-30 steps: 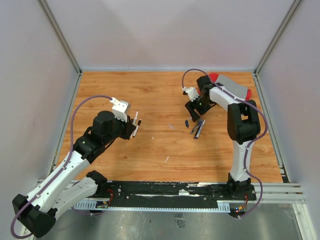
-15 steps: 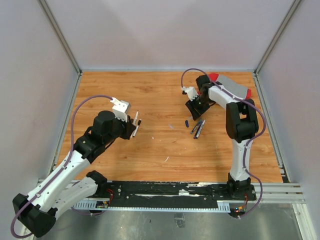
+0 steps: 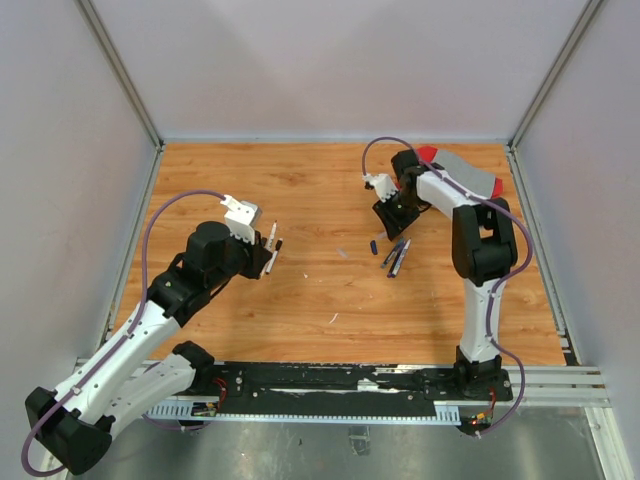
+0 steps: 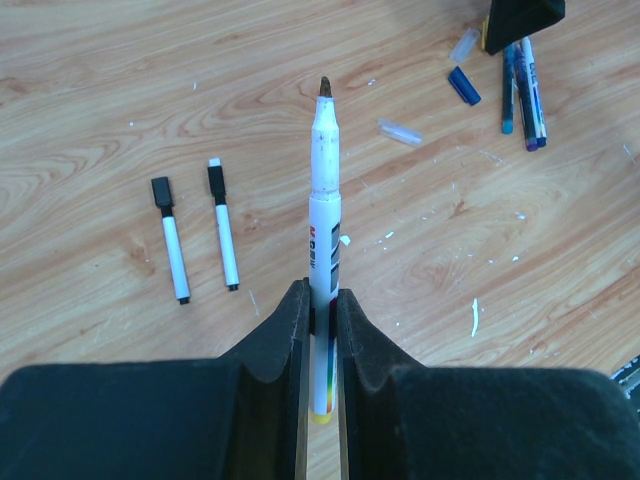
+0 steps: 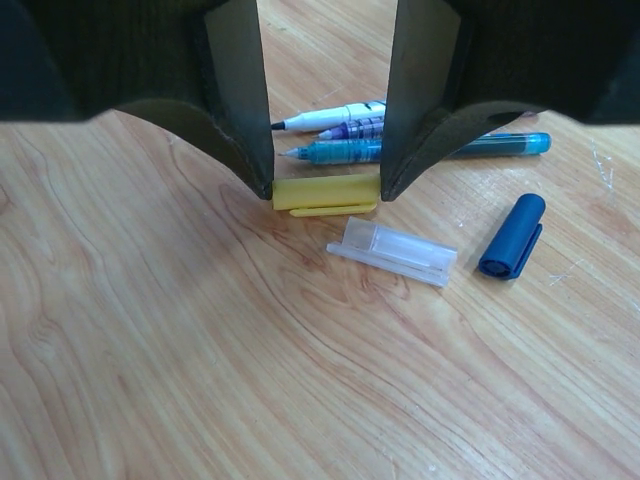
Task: Insert the pens into the pen caps
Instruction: Pick up the pen cap from the center of the board, then place the pen cap at the center of the board.
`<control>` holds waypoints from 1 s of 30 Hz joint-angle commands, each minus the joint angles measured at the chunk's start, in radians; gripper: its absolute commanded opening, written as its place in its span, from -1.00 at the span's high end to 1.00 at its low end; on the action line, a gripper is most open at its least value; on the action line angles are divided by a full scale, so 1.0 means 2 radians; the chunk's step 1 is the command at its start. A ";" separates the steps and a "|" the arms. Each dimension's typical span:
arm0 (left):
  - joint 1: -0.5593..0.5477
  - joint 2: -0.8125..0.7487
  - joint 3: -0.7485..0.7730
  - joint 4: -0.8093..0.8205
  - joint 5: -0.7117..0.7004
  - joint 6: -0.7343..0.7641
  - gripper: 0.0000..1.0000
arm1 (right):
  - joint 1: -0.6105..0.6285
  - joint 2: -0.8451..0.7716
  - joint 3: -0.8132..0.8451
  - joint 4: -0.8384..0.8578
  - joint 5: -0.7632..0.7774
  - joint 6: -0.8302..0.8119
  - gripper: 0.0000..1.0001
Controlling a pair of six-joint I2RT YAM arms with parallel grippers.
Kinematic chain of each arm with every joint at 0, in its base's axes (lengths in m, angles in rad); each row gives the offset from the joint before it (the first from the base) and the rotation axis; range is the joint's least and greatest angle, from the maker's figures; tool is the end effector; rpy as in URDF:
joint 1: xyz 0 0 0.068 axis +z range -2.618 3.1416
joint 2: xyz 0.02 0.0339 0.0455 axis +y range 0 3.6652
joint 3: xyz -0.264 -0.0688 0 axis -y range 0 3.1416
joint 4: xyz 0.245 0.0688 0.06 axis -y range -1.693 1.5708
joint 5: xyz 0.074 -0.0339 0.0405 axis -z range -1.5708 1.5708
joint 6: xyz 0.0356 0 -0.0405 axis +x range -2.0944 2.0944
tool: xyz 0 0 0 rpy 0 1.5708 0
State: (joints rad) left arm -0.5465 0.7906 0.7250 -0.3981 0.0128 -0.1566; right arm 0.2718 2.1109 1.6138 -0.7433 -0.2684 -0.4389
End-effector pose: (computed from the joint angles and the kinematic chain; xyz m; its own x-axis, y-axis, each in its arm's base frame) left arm 0.1542 -0.0943 0.2959 -0.4600 0.0973 -0.8826 0.4634 0.8742 -0.1451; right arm 0.4164 0.1258 0.1734 -0.6796 -0.6148 -0.4003 -0.6965 0.7119 0.0892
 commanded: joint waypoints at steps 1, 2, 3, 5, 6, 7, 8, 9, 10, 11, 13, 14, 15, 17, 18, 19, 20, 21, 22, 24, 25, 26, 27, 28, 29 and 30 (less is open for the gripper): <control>0.002 -0.005 -0.002 0.015 0.000 0.009 0.99 | 0.009 -0.053 -0.003 -0.009 0.045 0.038 0.25; 0.002 -0.006 -0.002 0.015 -0.001 0.009 0.99 | 0.009 -0.067 -0.008 0.000 0.059 0.056 0.22; 0.002 -0.008 -0.003 0.015 -0.002 0.009 0.99 | 0.010 -0.085 -0.016 0.013 0.079 0.080 0.22; 0.002 -0.011 -0.003 0.016 -0.004 0.008 0.99 | 0.011 -0.112 -0.039 0.037 0.094 0.128 0.27; 0.002 -0.013 -0.003 0.016 -0.006 0.008 0.99 | 0.011 -0.127 -0.055 0.049 0.093 0.151 0.28; 0.002 -0.013 -0.003 0.017 -0.007 0.007 0.99 | 0.012 -0.140 -0.072 0.060 0.093 0.177 0.30; 0.002 -0.015 -0.004 0.017 -0.008 0.007 0.99 | 0.013 -0.153 -0.087 0.069 0.092 0.203 0.34; 0.002 -0.015 -0.004 0.017 -0.009 0.007 0.99 | 0.016 -0.167 -0.109 0.081 0.085 0.222 0.36; 0.002 -0.015 -0.004 0.017 -0.009 0.007 0.99 | 0.022 -0.183 -0.126 0.091 0.080 0.238 0.36; 0.002 -0.015 -0.003 0.017 -0.011 0.007 0.99 | 0.030 -0.196 -0.141 0.097 0.081 0.251 0.36; 0.002 -0.017 -0.004 0.017 -0.014 0.007 0.99 | 0.059 -0.220 -0.163 0.102 0.096 0.264 0.35; 0.002 -0.018 -0.004 0.017 -0.014 0.006 0.99 | 0.078 -0.227 -0.171 0.101 0.113 0.269 0.35; 0.002 -0.019 -0.004 0.017 -0.016 0.006 0.99 | 0.098 -0.234 -0.178 0.099 0.130 0.272 0.35; 0.002 -0.022 -0.004 0.017 -0.018 0.006 0.99 | 0.149 -0.245 -0.191 0.093 0.158 0.282 0.35; 0.002 -0.022 -0.004 0.017 -0.019 0.006 0.99 | 0.170 -0.249 -0.201 0.093 0.167 0.290 0.35; 0.002 -0.024 -0.003 0.017 -0.019 0.006 0.99 | 0.191 -0.253 -0.211 0.096 0.172 0.299 0.36; 0.002 -0.024 -0.004 0.017 -0.020 0.006 0.99 | 0.211 -0.257 -0.221 0.099 0.177 0.311 0.36; 0.002 -0.025 -0.004 0.017 -0.021 0.005 0.99 | 0.232 -0.258 -0.229 0.103 0.182 0.322 0.36; 0.002 -0.025 -0.004 0.018 -0.021 0.005 0.99 | 0.252 -0.257 -0.237 0.104 0.187 0.332 0.36; 0.002 -0.026 -0.004 0.017 -0.021 0.005 0.99 | 0.288 -0.249 -0.245 0.106 0.200 0.354 0.37; 0.002 -0.026 -0.004 0.018 -0.021 0.005 0.99 | 0.300 -0.245 -0.247 0.106 0.205 0.368 0.37; 0.002 -0.026 -0.004 0.017 -0.021 0.005 0.99 | 0.311 -0.239 -0.249 0.106 0.209 0.386 0.37; 0.002 -0.027 -0.004 0.017 -0.021 0.005 0.99 | 0.318 -0.235 -0.249 0.108 0.208 0.402 0.38; 0.002 -0.028 -0.004 0.017 -0.021 0.005 0.99 | 0.324 -0.231 -0.252 0.113 0.207 0.421 0.38; 0.002 -0.028 -0.004 0.017 -0.021 0.005 0.99 | 0.328 -0.227 -0.253 0.117 0.210 0.442 0.40; 0.002 -0.028 -0.004 0.018 -0.021 0.005 0.99 | 0.331 -0.223 -0.252 0.118 0.213 0.462 0.41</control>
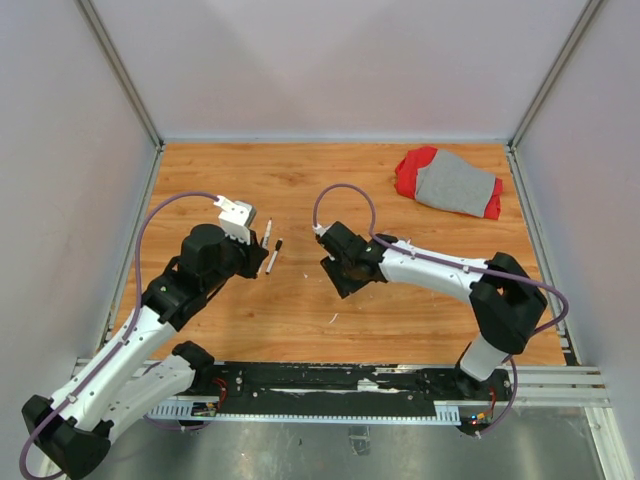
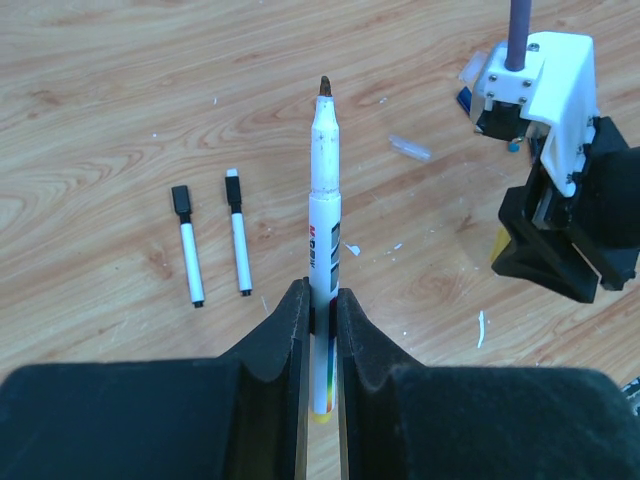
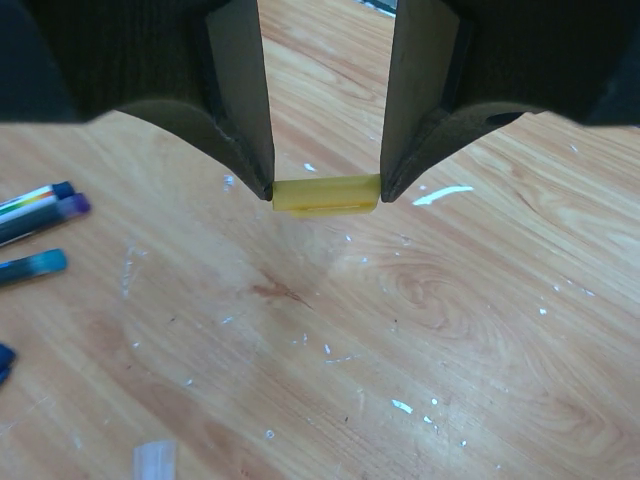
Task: Insert the pens into the pen caps
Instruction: Place the pen cap at the center of the board.
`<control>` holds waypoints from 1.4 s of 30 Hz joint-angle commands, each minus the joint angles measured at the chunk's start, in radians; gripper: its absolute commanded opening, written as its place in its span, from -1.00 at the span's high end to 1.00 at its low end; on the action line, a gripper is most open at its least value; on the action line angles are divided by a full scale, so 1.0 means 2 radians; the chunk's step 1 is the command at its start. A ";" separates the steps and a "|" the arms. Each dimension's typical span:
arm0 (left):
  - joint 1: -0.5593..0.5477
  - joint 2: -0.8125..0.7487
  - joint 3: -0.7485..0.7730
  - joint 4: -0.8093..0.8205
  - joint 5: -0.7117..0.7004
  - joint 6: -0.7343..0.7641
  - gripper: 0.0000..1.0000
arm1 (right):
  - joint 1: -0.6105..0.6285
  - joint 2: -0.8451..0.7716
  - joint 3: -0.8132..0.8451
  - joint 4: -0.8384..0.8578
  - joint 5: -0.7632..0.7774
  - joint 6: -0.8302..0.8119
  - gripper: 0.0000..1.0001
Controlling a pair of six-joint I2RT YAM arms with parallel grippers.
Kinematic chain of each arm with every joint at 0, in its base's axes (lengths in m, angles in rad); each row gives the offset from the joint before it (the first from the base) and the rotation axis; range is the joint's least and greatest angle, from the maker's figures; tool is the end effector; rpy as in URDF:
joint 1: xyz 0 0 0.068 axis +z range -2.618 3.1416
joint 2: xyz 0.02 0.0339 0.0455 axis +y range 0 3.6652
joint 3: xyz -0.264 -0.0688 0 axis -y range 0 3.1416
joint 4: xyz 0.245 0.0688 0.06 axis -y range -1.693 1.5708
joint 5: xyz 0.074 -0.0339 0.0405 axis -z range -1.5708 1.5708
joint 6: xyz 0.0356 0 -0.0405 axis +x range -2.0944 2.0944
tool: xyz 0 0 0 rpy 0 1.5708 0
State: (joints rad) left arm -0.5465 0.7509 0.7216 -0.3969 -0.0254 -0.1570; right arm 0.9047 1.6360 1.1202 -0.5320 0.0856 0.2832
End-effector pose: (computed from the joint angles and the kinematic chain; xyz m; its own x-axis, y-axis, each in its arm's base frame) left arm 0.1486 -0.0894 0.3011 -0.4270 0.0768 -0.9010 0.4384 0.8890 -0.1320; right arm 0.2091 0.2612 0.2135 -0.7255 -0.4726 -0.5003 -0.5772 0.8137 0.0685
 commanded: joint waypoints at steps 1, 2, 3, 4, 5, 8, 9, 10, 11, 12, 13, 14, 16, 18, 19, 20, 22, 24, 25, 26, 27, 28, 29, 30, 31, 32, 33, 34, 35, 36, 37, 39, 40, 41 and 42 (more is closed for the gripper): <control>0.002 -0.008 -0.003 0.017 -0.003 0.006 0.99 | 0.017 0.019 -0.004 0.013 0.037 0.121 0.42; 0.002 -0.008 -0.003 0.018 -0.002 0.006 0.99 | 0.018 0.024 -0.002 0.012 0.038 0.139 0.42; 0.002 -0.008 -0.003 0.018 -0.002 0.006 0.99 | 0.019 0.030 -0.001 0.009 0.039 0.157 0.42; 0.002 -0.008 -0.003 0.018 -0.001 0.006 0.99 | 0.020 0.036 0.002 0.008 0.035 0.167 0.40; 0.002 -0.008 -0.003 0.017 0.000 0.005 0.99 | 0.021 0.042 0.005 0.005 0.030 0.172 0.36; 0.002 -0.009 -0.003 0.018 -0.002 0.006 0.99 | 0.026 0.057 0.018 -0.013 0.044 0.188 0.36; 0.002 -0.009 -0.003 0.017 -0.002 0.006 0.99 | 0.026 0.059 0.019 -0.015 0.050 0.192 0.36; 0.002 -0.009 -0.003 0.018 -0.002 0.006 0.99 | 0.026 0.059 0.018 -0.017 0.056 0.199 0.37; 0.002 -0.008 -0.003 0.018 -0.002 0.006 0.99 | 0.026 0.059 0.016 -0.018 0.062 0.206 0.37; 0.002 -0.008 -0.003 0.019 -0.002 0.006 0.99 | 0.026 0.060 0.014 -0.019 0.068 0.209 0.37; 0.002 -0.007 -0.003 0.019 -0.001 0.006 0.99 | 0.026 0.059 0.013 -0.022 0.075 0.217 0.37; 0.002 -0.007 -0.003 0.019 -0.001 0.006 0.99 | 0.026 0.061 0.012 -0.024 0.082 0.223 0.37; 0.002 -0.007 -0.003 0.019 0.000 0.006 0.99 | 0.026 0.067 0.012 -0.027 0.092 0.232 0.36; 0.002 -0.007 -0.003 0.019 0.000 0.006 0.99 | 0.026 0.077 0.016 -0.030 0.092 0.234 0.36; 0.002 -0.007 -0.004 0.020 0.000 0.006 0.99 | 0.026 0.083 0.019 -0.033 0.091 0.235 0.36; 0.002 -0.007 -0.004 0.019 0.000 0.006 0.99 | 0.026 0.087 0.021 -0.034 0.090 0.236 0.37; 0.002 -0.008 -0.004 0.020 0.000 0.006 0.99 | 0.026 0.093 0.021 -0.030 0.087 0.239 0.37; 0.002 -0.008 -0.004 0.019 0.000 0.006 0.99 | 0.026 0.093 0.016 -0.020 0.084 0.242 0.37; 0.002 -0.008 -0.004 0.019 -0.001 0.006 0.99 | 0.025 0.093 0.014 -0.017 0.083 0.243 0.36; 0.002 -0.008 -0.004 0.019 0.000 0.006 0.99 | 0.025 0.093 0.013 -0.015 0.082 0.244 0.34; 0.002 -0.007 -0.004 0.019 -0.001 0.005 0.99 | 0.025 0.093 0.013 -0.013 0.083 0.245 0.30; 0.001 -0.007 -0.004 0.019 -0.001 0.005 0.99 | 0.025 0.092 0.013 -0.013 0.083 0.245 0.24; 0.002 -0.007 -0.004 0.019 -0.001 0.005 0.99 | 0.025 0.091 0.012 -0.013 0.084 0.244 0.18; 0.002 -0.007 -0.004 0.020 -0.001 0.006 0.99 | 0.025 0.089 0.011 -0.013 0.084 0.244 0.14; 0.002 -0.006 -0.004 0.019 -0.001 0.005 0.99 | 0.024 0.088 0.010 -0.013 0.085 0.243 0.11; 0.002 -0.006 -0.004 0.019 -0.001 0.006 0.99 | 0.024 0.085 0.008 -0.014 0.086 0.242 0.09; 0.002 -0.006 -0.004 0.019 -0.002 0.005 0.99 | 0.024 0.081 0.007 -0.012 0.086 0.240 0.07; 0.002 -0.006 -0.004 0.019 -0.001 0.005 0.99 | 0.024 0.076 0.005 -0.011 0.086 0.237 0.05; 0.001 -0.006 -0.004 0.019 -0.001 0.005 0.99 | 0.023 0.071 0.004 -0.010 0.087 0.233 0.03; 0.002 -0.006 -0.004 0.019 -0.002 0.005 0.99 | 0.023 0.065 0.001 -0.007 0.086 0.228 0.00; 0.002 -0.006 -0.004 0.019 -0.002 0.005 0.99 | 0.023 0.058 -0.002 -0.005 0.086 0.223 -0.03; 0.002 -0.006 -0.004 0.019 -0.001 0.005 0.99 | 0.022 0.047 -0.005 -0.002 0.084 0.211 -0.09; 0.002 -0.006 -0.004 0.019 -0.001 0.006 0.99 | 0.022 0.042 -0.006 -0.001 0.081 0.205 -0.11; 0.002 -0.006 -0.004 0.019 -0.001 0.006 0.99 | 0.022 0.037 -0.007 0.001 0.077 0.195 -0.12; 0.002 -0.006 -0.004 0.019 -0.002 0.006 0.99 | 0.022 0.031 -0.009 0.004 0.075 0.185 -0.13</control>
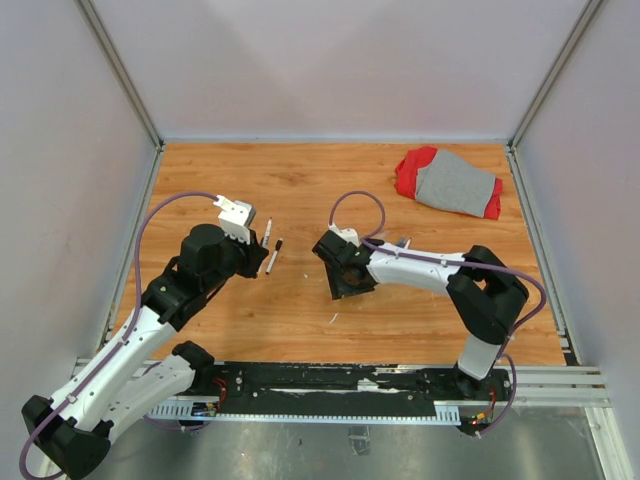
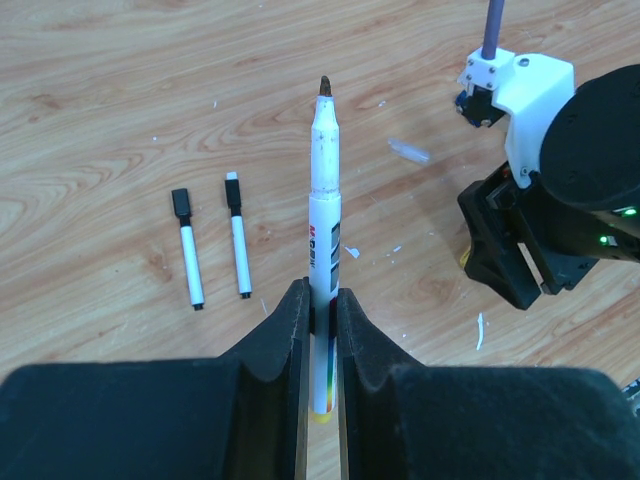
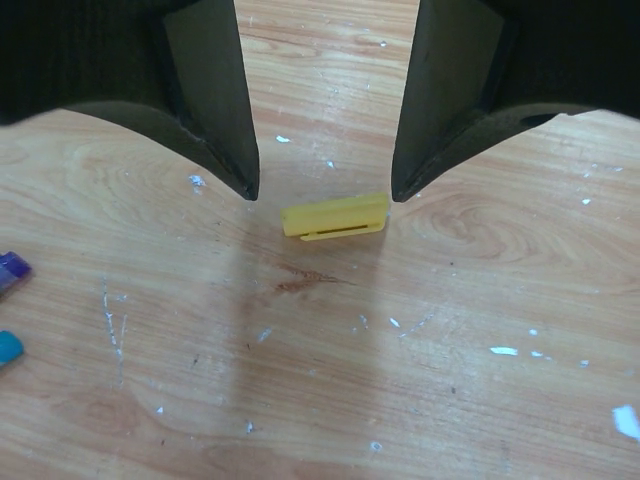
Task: Insert the pens into the pen caps
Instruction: Place the pen cap at the center of the board, then insert the pen cap onto the pen.
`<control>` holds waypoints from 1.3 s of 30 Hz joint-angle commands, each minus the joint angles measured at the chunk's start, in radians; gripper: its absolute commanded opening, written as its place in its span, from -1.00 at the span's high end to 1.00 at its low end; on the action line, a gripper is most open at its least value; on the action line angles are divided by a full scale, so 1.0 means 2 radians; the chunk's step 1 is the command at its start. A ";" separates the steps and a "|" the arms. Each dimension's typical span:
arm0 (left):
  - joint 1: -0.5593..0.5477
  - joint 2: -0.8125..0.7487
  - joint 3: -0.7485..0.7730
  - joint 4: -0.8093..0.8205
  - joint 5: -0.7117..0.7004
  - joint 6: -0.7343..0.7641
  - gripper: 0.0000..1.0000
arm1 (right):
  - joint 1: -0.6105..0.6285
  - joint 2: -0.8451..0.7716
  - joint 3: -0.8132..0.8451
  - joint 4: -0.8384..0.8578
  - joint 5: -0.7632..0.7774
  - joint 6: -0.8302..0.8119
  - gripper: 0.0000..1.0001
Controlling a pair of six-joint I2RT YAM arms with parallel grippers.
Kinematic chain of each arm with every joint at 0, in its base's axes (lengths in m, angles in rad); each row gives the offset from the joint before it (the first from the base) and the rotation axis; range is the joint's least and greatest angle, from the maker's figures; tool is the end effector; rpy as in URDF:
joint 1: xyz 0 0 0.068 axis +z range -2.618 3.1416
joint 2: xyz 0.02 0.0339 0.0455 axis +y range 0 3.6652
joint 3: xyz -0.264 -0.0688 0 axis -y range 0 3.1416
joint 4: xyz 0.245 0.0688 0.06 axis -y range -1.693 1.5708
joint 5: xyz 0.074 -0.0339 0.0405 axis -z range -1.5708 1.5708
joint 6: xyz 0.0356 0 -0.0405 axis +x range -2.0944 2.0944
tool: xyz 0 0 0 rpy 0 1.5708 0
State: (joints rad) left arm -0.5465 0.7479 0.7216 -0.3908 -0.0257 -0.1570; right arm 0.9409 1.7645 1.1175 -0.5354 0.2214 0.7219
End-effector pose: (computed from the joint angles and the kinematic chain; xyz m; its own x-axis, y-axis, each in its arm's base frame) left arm 0.1484 -0.0892 0.3022 -0.4199 0.0725 -0.9046 0.4392 0.8885 -0.1327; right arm 0.2087 0.2731 0.1721 -0.8978 -0.1372 -0.4185 -0.1947 0.9760 0.0977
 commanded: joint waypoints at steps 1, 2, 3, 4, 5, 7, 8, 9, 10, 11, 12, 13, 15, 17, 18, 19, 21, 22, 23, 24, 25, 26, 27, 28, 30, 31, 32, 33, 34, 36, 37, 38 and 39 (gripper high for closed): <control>0.002 -0.005 -0.003 0.016 -0.002 0.005 0.99 | 0.004 -0.039 -0.011 0.008 0.003 -0.046 -0.13; 0.002 -0.006 -0.004 0.015 -0.002 0.006 0.99 | 0.004 -0.046 -0.015 0.014 0.000 -0.062 -0.14; 0.002 -0.006 -0.004 0.016 -0.003 0.006 0.99 | 0.004 -0.053 -0.018 0.017 -0.004 -0.080 -0.14; 0.002 -0.007 -0.004 0.017 -0.003 0.006 0.99 | 0.004 -0.058 -0.021 0.021 -0.010 -0.102 -0.14; 0.002 -0.006 -0.004 0.017 -0.003 0.005 0.99 | 0.004 -0.063 -0.025 0.026 -0.020 -0.131 -0.14; 0.002 -0.006 -0.004 0.016 -0.002 0.006 0.99 | 0.004 -0.071 -0.033 0.032 -0.033 -0.191 -0.14; 0.002 -0.005 -0.004 0.016 -0.002 0.006 0.99 | 0.004 -0.076 -0.040 0.041 -0.042 -0.218 -0.14; 0.002 -0.006 -0.004 0.016 -0.002 0.006 0.99 | 0.004 -0.082 -0.049 0.049 -0.049 -0.239 -0.14; 0.002 -0.006 -0.004 0.016 -0.003 0.006 0.99 | 0.003 -0.093 -0.058 0.059 -0.056 -0.261 -0.18; 0.002 -0.006 -0.004 0.016 -0.004 0.006 0.99 | 0.002 -0.098 -0.066 0.069 -0.070 -0.285 -0.22; 0.002 -0.007 -0.004 0.016 -0.004 0.005 0.99 | 0.002 -0.105 -0.074 0.076 -0.083 -0.305 -0.29; 0.002 -0.008 -0.004 0.017 -0.004 0.006 0.99 | 0.001 -0.112 -0.078 0.082 -0.097 -0.325 -0.35; 0.002 -0.009 -0.004 0.016 -0.006 0.005 0.99 | 0.000 -0.115 -0.076 0.081 -0.122 -0.364 -0.39; 0.002 -0.010 -0.003 0.016 -0.009 0.005 0.99 | 0.000 -0.111 -0.065 0.071 -0.144 -0.400 -0.40; 0.002 -0.010 -0.003 0.015 -0.011 0.004 0.99 | 0.000 -0.106 -0.059 0.066 -0.154 -0.419 -0.40; 0.002 -0.011 -0.003 0.016 -0.014 0.004 0.99 | 0.000 -0.102 -0.053 0.060 -0.161 -0.434 -0.39; 0.002 -0.014 -0.004 0.015 -0.014 0.004 0.99 | 0.000 -0.088 -0.038 0.049 -0.172 -0.462 -0.38; 0.002 -0.015 -0.004 0.015 -0.015 0.004 0.99 | -0.001 -0.081 -0.030 0.041 -0.175 -0.473 -0.36; 0.002 -0.016 -0.004 0.016 -0.016 0.003 0.99 | -0.002 -0.072 -0.021 0.033 -0.178 -0.484 -0.35; 0.002 -0.016 -0.004 0.015 -0.017 0.003 0.99 | -0.004 -0.064 -0.014 0.025 -0.180 -0.494 -0.33; 0.002 -0.017 -0.004 0.015 -0.017 0.003 0.99 | -0.005 -0.057 -0.007 0.019 -0.179 -0.501 -0.31; 0.002 -0.017 -0.004 0.015 -0.017 0.003 0.99 | -0.008 -0.050 -0.002 0.014 -0.181 -0.508 -0.29; 0.002 -0.018 -0.004 0.015 -0.017 0.003 0.99 | -0.010 -0.045 0.003 0.010 -0.186 -0.513 -0.27; 0.002 -0.017 -0.004 0.015 -0.017 0.003 0.99 | -0.014 -0.040 0.005 0.007 -0.192 -0.518 -0.26; 0.002 -0.017 -0.004 0.016 -0.018 0.003 0.99 | -0.021 -0.034 0.009 0.004 -0.201 -0.525 -0.23; 0.002 -0.017 -0.004 0.015 -0.018 0.003 0.99 | -0.024 -0.032 0.012 0.001 -0.205 -0.529 -0.21; 0.002 -0.016 -0.004 0.015 -0.019 0.003 0.99 | -0.026 -0.029 0.014 -0.001 -0.206 -0.531 -0.19; 0.002 -0.017 -0.004 0.015 -0.019 0.003 0.99 | -0.029 -0.027 0.017 -0.003 -0.208 -0.533 -0.18; 0.002 -0.017 -0.004 0.014 -0.020 0.003 0.99 | -0.031 -0.024 0.019 -0.004 -0.210 -0.536 -0.16; 0.002 -0.018 -0.004 0.014 -0.023 0.003 0.99 | -0.034 -0.017 0.023 -0.004 -0.214 -0.538 -0.13; 0.001 -0.018 -0.003 0.014 -0.025 0.003 0.99 | -0.035 -0.014 0.026 -0.004 -0.214 -0.540 -0.11; 0.002 -0.020 -0.003 0.013 -0.028 0.002 0.99 | -0.036 -0.009 0.028 -0.005 -0.215 -0.541 -0.09; 0.002 -0.023 -0.003 0.012 -0.032 0.002 0.99 | -0.038 -0.005 0.030 -0.006 -0.215 -0.541 -0.07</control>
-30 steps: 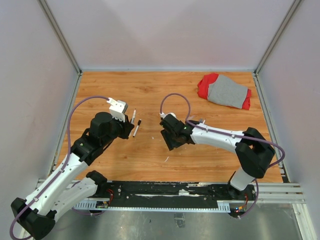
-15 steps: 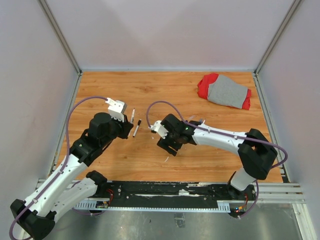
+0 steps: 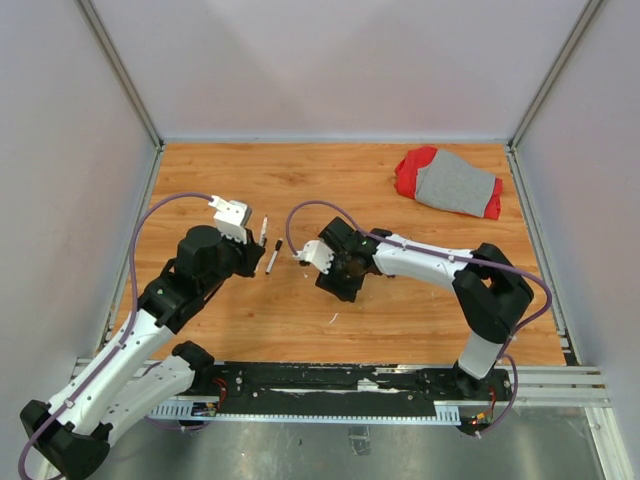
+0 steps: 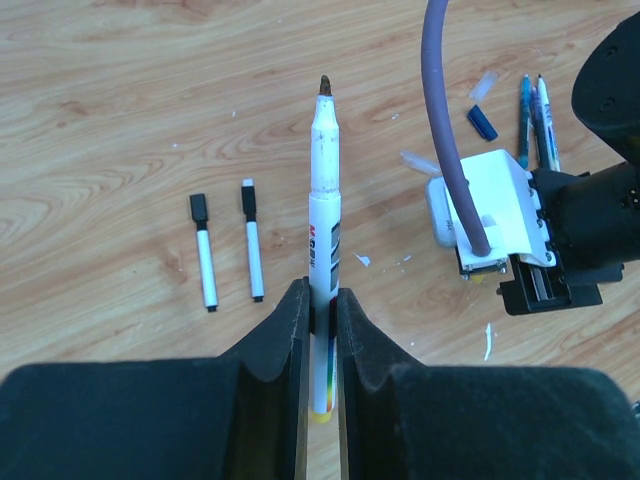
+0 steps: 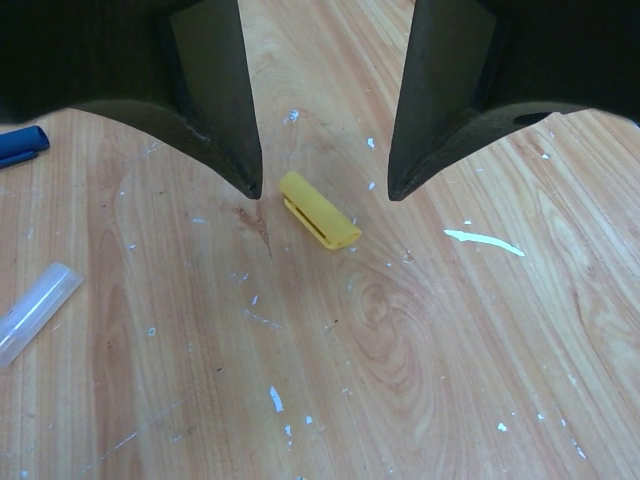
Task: Insert the pens into the pen caps
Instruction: Insert the pen cap onto the pen.
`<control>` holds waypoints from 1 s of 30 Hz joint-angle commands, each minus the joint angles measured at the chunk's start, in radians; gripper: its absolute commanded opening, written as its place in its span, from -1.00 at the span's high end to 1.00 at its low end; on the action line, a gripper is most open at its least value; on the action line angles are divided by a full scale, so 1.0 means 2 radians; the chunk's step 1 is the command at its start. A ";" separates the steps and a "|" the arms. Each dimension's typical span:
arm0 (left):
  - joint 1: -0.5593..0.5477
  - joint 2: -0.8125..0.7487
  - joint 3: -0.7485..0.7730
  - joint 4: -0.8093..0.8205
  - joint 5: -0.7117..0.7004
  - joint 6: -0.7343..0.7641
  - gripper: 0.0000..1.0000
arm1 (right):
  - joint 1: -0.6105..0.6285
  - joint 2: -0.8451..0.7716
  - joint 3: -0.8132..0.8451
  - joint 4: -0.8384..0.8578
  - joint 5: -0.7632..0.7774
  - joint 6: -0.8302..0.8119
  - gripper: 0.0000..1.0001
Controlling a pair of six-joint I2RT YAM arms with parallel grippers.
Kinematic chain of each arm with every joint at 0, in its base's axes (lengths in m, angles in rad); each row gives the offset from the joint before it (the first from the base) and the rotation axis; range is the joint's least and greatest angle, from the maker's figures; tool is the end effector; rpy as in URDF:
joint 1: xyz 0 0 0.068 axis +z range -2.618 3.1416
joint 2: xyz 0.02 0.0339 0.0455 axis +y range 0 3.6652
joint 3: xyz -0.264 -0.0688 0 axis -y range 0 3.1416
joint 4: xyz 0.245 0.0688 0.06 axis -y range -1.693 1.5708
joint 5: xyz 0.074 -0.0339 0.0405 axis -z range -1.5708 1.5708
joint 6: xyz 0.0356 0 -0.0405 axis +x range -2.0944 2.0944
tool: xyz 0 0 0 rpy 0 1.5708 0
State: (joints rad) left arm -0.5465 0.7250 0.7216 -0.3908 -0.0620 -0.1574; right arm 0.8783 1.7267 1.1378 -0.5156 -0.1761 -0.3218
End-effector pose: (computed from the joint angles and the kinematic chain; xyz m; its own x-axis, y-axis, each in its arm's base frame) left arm 0.1453 -0.0858 0.3057 -0.3977 0.0588 -0.9156 0.4126 0.9028 -0.1212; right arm 0.2168 0.2711 0.1907 -0.2855 -0.8318 -0.4760 -0.9469 0.3214 0.0063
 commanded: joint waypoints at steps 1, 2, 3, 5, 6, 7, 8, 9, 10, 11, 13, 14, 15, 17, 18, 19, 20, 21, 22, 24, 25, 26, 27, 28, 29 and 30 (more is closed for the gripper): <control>0.002 -0.014 -0.003 0.012 -0.017 0.001 0.99 | -0.007 0.017 0.022 -0.017 -0.016 -0.020 -0.06; 0.002 -0.018 -0.002 0.012 -0.023 0.000 0.99 | -0.008 0.021 0.023 -0.017 -0.016 -0.021 -0.04; 0.002 -0.023 -0.003 0.011 -0.029 -0.001 0.99 | -0.009 0.024 0.024 -0.018 -0.014 -0.021 -0.03; 0.002 -0.032 -0.003 0.011 -0.040 -0.003 0.99 | -0.010 0.030 0.026 -0.018 -0.012 -0.021 0.00; 0.002 -0.037 -0.004 0.011 -0.045 -0.004 0.99 | -0.010 0.033 0.027 -0.018 -0.012 -0.021 0.02; 0.002 -0.040 -0.004 0.011 -0.050 -0.005 0.99 | -0.010 0.035 0.028 -0.019 -0.012 -0.020 0.03; 0.002 -0.044 -0.005 0.011 -0.055 -0.005 0.99 | -0.010 0.037 0.029 -0.020 -0.013 -0.021 0.05; 0.002 -0.046 -0.005 0.011 -0.056 -0.006 0.99 | -0.010 0.040 0.030 -0.021 -0.014 -0.021 0.07; 0.002 -0.046 -0.005 0.011 -0.057 -0.006 0.99 | -0.010 0.042 0.031 -0.022 -0.014 -0.021 0.08; 0.002 -0.045 -0.005 0.011 -0.057 -0.006 0.99 | -0.010 0.044 0.032 -0.023 -0.013 -0.020 0.10; 0.002 -0.042 -0.005 0.011 -0.056 -0.006 0.99 | -0.010 0.049 0.035 -0.023 -0.013 -0.018 0.14; 0.002 -0.041 -0.005 0.011 -0.056 -0.006 0.99 | -0.010 0.051 0.035 -0.024 -0.012 -0.016 0.16; 0.002 -0.039 -0.004 0.011 -0.056 -0.006 0.99 | -0.010 0.053 0.037 -0.024 -0.010 -0.014 0.20; 0.002 -0.036 -0.004 0.010 -0.055 -0.006 0.99 | -0.010 0.058 0.038 -0.024 -0.002 -0.008 0.28; 0.002 -0.036 -0.004 0.010 -0.055 -0.006 0.99 | -0.010 0.059 0.036 -0.024 0.002 -0.005 0.34; 0.002 -0.036 -0.004 0.010 -0.055 -0.006 0.99 | -0.010 0.061 0.036 -0.024 0.008 0.000 0.38; 0.002 -0.036 -0.004 0.010 -0.055 -0.006 0.99 | -0.010 0.063 0.036 -0.024 0.014 0.004 0.47; 0.002 -0.036 -0.004 0.011 -0.056 -0.006 0.99 | -0.010 0.063 0.034 -0.024 0.018 0.009 0.52; 0.002 -0.037 -0.004 0.011 -0.056 -0.006 0.99 | -0.010 0.063 0.032 -0.024 0.021 0.014 0.56; 0.002 -0.036 -0.004 0.011 -0.056 -0.006 0.99 | -0.010 0.062 0.028 -0.021 0.031 0.031 0.63; 0.002 -0.036 -0.004 0.011 -0.056 -0.005 0.99 | -0.010 0.062 0.026 -0.020 0.038 0.044 0.67; 0.002 -0.036 -0.004 0.011 -0.056 -0.006 0.99 | -0.010 0.062 0.024 -0.019 0.049 0.054 0.69; 0.002 -0.036 -0.004 0.011 -0.056 -0.006 0.99 | -0.011 0.062 0.022 -0.020 0.060 0.069 0.69; 0.002 -0.036 -0.004 0.011 -0.056 -0.006 0.99 | -0.011 0.062 0.019 -0.020 0.074 0.086 0.69; 0.002 -0.036 -0.004 0.011 -0.056 -0.006 0.99 | -0.011 0.062 0.017 -0.023 0.090 0.105 0.69; 0.002 -0.037 -0.004 0.011 -0.056 -0.006 0.99 | -0.012 0.063 0.017 -0.027 0.106 0.129 0.69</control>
State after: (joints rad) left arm -0.5465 0.6590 0.7212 -0.3916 -0.1638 -0.1650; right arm 0.8700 1.8355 1.1885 -0.5419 -0.1104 -0.2268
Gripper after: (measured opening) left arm 0.140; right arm 0.171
